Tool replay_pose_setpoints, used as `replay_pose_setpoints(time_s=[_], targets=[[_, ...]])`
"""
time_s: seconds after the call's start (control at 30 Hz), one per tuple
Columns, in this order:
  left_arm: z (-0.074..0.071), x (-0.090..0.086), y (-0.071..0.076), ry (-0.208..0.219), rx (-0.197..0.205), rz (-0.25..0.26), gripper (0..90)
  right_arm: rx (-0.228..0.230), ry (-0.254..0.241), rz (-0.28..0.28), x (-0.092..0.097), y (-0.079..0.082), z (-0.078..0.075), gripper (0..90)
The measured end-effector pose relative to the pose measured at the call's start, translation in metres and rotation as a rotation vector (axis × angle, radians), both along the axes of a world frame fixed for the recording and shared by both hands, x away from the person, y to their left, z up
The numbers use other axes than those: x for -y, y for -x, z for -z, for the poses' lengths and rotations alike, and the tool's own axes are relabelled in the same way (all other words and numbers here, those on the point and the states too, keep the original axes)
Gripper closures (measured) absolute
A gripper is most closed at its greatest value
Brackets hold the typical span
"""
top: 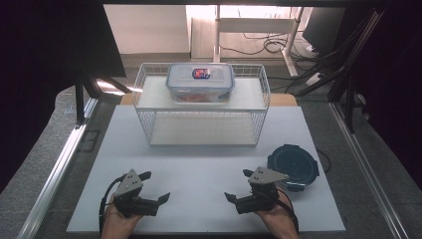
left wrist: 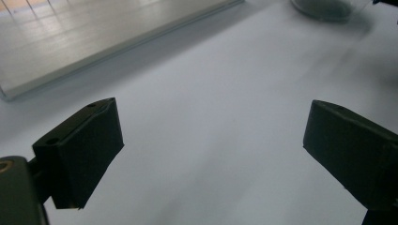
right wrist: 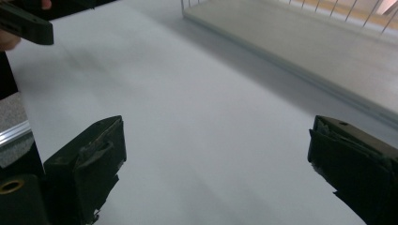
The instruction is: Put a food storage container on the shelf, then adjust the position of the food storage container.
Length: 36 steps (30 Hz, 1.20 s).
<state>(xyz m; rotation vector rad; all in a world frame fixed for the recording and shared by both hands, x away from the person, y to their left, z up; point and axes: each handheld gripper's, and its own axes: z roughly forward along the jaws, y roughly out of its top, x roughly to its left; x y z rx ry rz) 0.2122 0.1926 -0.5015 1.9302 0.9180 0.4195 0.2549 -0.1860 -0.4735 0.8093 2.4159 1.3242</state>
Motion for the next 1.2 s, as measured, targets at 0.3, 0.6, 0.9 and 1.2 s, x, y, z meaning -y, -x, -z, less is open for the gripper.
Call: replay_pose_setpoints(time_s=[0.3,0.6,0.9,1.2], targets=[[0.005,-0.002,-0.002,0.000,-0.012,-0.007,4.0,-0.043,0.022,0.008,0.005,-0.004,0.014,1.5],[0.008,-0.002,-0.003,0.008,-0.031,0.000,4.3,-0.069,0.014,0.035,0.011,-0.008,0.008,0.0],[0.010,-0.003,-0.005,0.020,-0.049,-0.002,4.3,-0.037,0.033,0.186,0.050,-0.019,-0.015,44.5],[0.012,-0.005,-0.007,0.029,-0.067,0.000,4.5,-0.002,0.059,0.343,0.111,-0.035,-0.023,89.0]])
